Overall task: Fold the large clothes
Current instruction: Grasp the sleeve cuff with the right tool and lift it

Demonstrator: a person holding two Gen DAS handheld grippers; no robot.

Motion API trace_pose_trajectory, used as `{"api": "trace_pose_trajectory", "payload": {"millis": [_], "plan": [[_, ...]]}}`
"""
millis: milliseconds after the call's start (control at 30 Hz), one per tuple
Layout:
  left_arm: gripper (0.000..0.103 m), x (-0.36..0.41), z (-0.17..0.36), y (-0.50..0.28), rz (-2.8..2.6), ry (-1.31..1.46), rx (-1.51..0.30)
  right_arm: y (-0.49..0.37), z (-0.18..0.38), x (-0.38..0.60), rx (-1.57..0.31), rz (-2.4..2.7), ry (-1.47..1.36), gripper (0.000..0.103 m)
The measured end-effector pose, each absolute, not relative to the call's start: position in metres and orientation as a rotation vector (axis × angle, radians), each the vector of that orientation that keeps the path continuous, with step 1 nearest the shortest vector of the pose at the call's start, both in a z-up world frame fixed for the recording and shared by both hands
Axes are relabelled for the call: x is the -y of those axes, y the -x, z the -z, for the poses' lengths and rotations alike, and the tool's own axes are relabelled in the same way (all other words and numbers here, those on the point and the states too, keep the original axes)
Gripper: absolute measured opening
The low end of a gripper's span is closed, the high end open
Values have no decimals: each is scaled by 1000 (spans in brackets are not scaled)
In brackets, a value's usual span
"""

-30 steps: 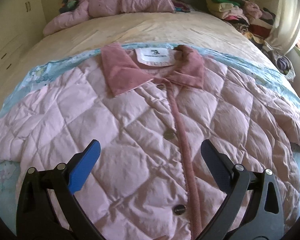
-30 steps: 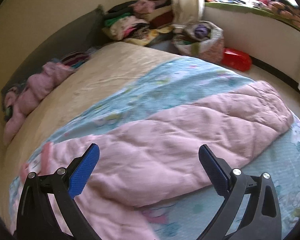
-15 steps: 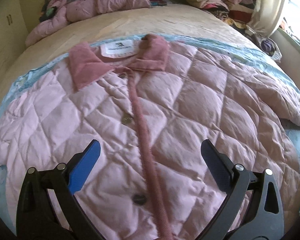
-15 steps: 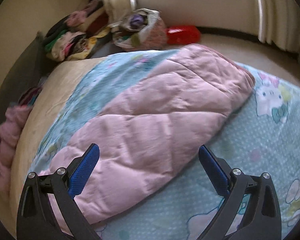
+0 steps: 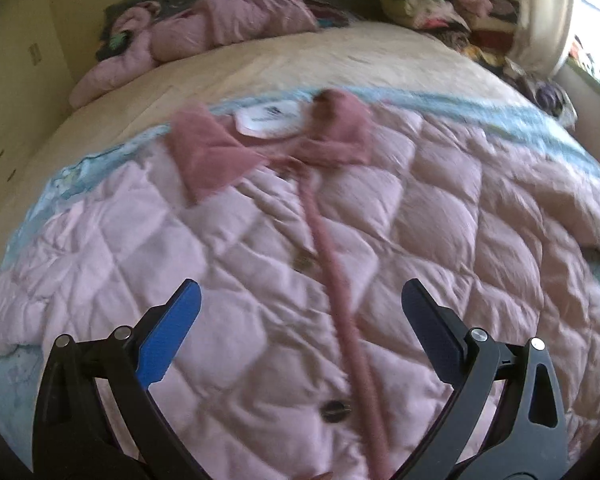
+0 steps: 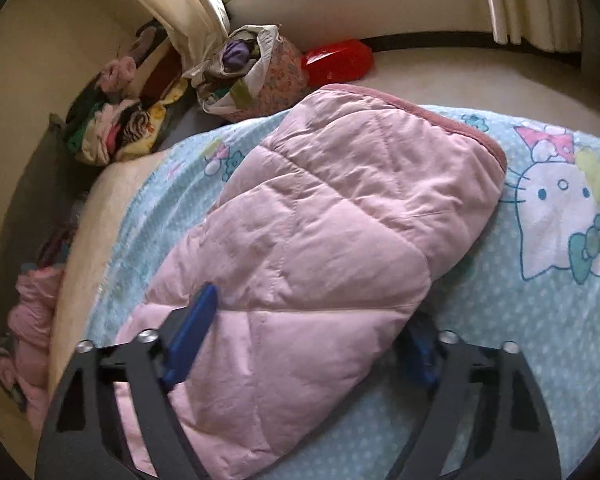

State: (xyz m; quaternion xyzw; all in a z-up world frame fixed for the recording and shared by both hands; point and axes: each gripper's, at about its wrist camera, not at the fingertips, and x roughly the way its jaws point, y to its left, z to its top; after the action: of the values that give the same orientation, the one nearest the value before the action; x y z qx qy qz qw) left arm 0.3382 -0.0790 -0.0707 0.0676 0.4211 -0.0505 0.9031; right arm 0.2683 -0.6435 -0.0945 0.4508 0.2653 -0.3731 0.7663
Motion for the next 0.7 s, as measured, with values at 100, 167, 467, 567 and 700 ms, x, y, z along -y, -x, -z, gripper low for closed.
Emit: {"api": "trace_pose_trajectory", "payload": {"millis": [100, 167, 467, 567, 700], "plan": [[94, 59, 59, -342, 63, -108, -849, -264, 87, 648, -552, 767, -991, 36], [94, 45, 53, -343, 34, -95, -837, -266, 75, 648, -523, 704, -971, 25], [94, -19, 34, -348, -42, 90, -832, -281, -14, 599, -392, 484, -796, 17], [94, -35, 27, -346, -41, 135, -815, -288, -42, 578, -362, 426, -723, 17], [94, -45, 20, -343, -72, 140, -808, -300, -69, 550, -346, 349, -655, 16]]}}
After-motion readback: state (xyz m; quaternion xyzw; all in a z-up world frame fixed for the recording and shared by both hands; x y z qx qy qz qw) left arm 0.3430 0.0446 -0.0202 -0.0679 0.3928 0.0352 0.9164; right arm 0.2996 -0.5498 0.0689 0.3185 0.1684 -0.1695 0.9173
